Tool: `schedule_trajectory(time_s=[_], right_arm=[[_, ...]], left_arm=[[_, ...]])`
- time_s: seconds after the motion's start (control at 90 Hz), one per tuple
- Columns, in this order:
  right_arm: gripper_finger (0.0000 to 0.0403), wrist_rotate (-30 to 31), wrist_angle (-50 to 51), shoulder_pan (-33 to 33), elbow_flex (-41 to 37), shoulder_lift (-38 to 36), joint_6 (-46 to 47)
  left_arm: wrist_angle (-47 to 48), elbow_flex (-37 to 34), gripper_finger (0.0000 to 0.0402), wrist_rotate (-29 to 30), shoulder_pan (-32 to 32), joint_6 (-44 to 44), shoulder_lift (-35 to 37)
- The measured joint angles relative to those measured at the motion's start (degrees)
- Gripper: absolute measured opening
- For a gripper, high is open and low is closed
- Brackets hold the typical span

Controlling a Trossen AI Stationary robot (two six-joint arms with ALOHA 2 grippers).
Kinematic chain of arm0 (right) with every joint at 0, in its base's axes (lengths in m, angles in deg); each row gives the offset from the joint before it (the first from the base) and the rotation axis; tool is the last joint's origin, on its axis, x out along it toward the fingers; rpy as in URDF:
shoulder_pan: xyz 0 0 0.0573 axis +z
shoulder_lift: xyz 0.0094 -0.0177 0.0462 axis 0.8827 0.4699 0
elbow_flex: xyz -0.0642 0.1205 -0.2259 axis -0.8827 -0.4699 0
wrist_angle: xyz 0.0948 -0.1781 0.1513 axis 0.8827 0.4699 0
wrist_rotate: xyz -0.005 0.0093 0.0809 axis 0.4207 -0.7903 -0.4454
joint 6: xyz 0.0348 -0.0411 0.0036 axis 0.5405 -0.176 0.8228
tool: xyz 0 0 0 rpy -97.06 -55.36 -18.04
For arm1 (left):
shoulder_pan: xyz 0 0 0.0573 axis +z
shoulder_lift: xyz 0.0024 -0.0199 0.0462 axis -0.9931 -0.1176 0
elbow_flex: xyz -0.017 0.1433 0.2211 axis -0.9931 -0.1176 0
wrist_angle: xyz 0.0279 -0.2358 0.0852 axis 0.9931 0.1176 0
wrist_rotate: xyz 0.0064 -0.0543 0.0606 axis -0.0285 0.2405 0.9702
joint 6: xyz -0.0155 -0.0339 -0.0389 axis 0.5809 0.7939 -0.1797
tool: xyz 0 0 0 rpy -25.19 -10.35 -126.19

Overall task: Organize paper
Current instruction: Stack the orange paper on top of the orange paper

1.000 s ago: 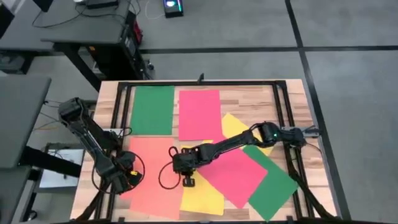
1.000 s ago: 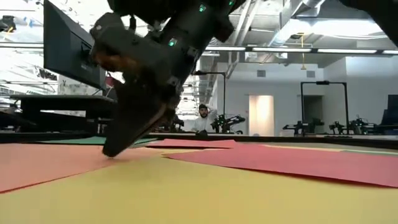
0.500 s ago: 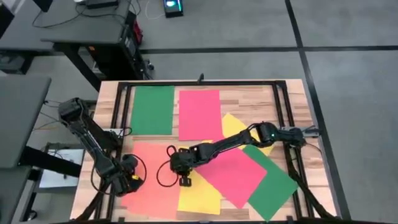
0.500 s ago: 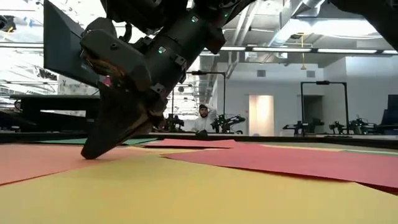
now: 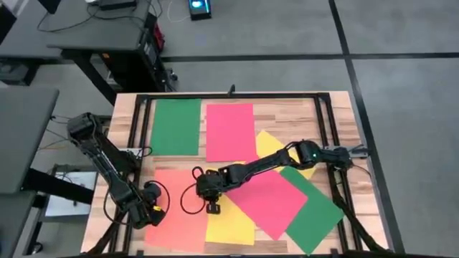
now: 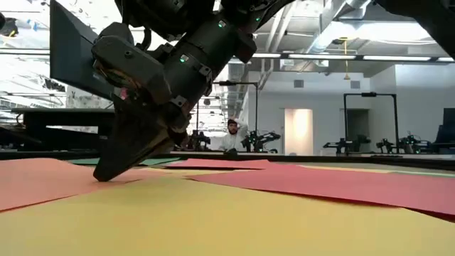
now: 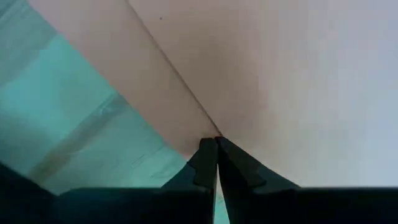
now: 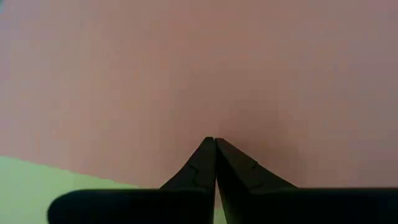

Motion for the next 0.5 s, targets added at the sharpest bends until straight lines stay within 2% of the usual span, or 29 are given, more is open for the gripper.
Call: schedule_trajectory(time_s=[0.144,0.4,0.5], right_arm=[[0.0,0.0,0.0,0.0,0.0,0.0,0.0],[0.0,0.0,-0.2,0.0,0.0,0.0,0.0],[0.0,0.0,-0.2,0.0,0.0,0.0,0.0]], left_arm=[[2.6,1.2,0.0,0.1,0.0,-0.1,-0.1],[14.7,7.0,0.0,0.3,0.0,0.2,-0.2],[16.2,8.7,0.0,2.7,0.0,0.1,-0.2]])
